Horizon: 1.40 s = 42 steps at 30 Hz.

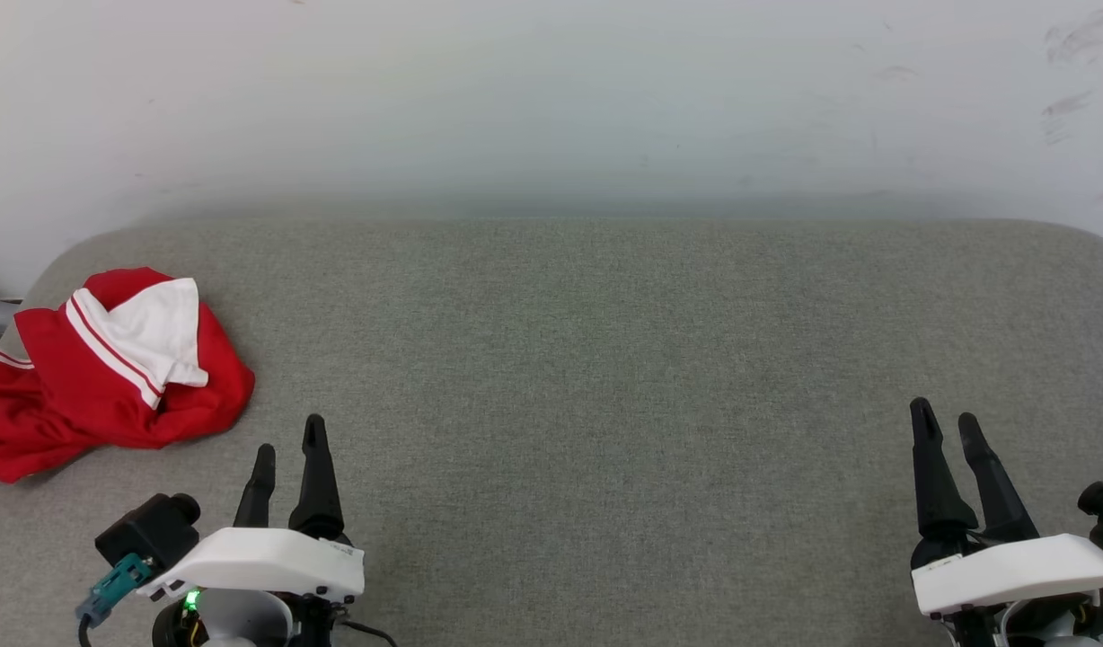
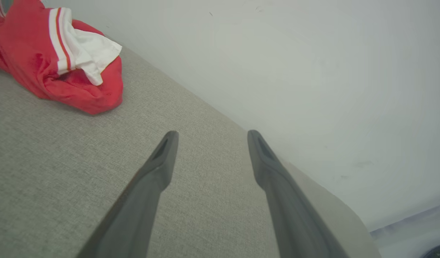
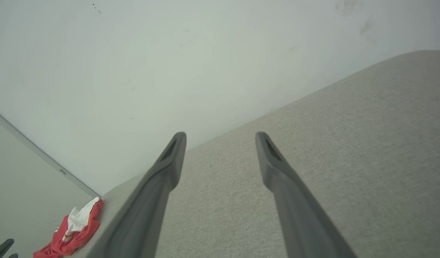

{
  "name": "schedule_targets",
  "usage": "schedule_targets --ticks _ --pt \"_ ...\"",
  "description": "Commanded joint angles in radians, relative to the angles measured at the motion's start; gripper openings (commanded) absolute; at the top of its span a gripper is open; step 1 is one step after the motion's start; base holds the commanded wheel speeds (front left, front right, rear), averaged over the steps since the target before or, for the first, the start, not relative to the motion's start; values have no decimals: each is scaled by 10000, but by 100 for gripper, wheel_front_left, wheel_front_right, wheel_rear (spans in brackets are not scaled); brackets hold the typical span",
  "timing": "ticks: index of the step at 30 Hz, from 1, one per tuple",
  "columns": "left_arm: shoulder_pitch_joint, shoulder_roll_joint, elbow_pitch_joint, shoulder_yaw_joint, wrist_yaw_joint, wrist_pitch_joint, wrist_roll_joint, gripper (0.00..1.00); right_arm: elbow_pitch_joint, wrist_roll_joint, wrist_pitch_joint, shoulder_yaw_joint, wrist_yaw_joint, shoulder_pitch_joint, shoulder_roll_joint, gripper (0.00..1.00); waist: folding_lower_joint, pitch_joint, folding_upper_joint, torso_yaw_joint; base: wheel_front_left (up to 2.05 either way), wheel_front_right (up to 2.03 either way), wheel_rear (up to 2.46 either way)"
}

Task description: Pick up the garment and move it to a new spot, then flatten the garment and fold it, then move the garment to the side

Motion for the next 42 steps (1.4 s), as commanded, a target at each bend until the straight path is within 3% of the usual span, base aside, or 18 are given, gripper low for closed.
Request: schedule_targets --ticks 1,10,42 --pt "-1 25 -167 -64 57 -106 325 100 -178 -345 -84 20 -1 -14 5 100 0 -2 0 0 0 0 0" --pt "47 65 -172 -324 330 -355 1555 100 -265 -1525 -342 92 -1 69 7 100 0 -7 0 -1 0 0 0" --pt "320 55 -224 -676 212 -1097 4261 100 -630 -4629 -1086 215 -2 413 14 100 0 -93 0 12 0 0 0"
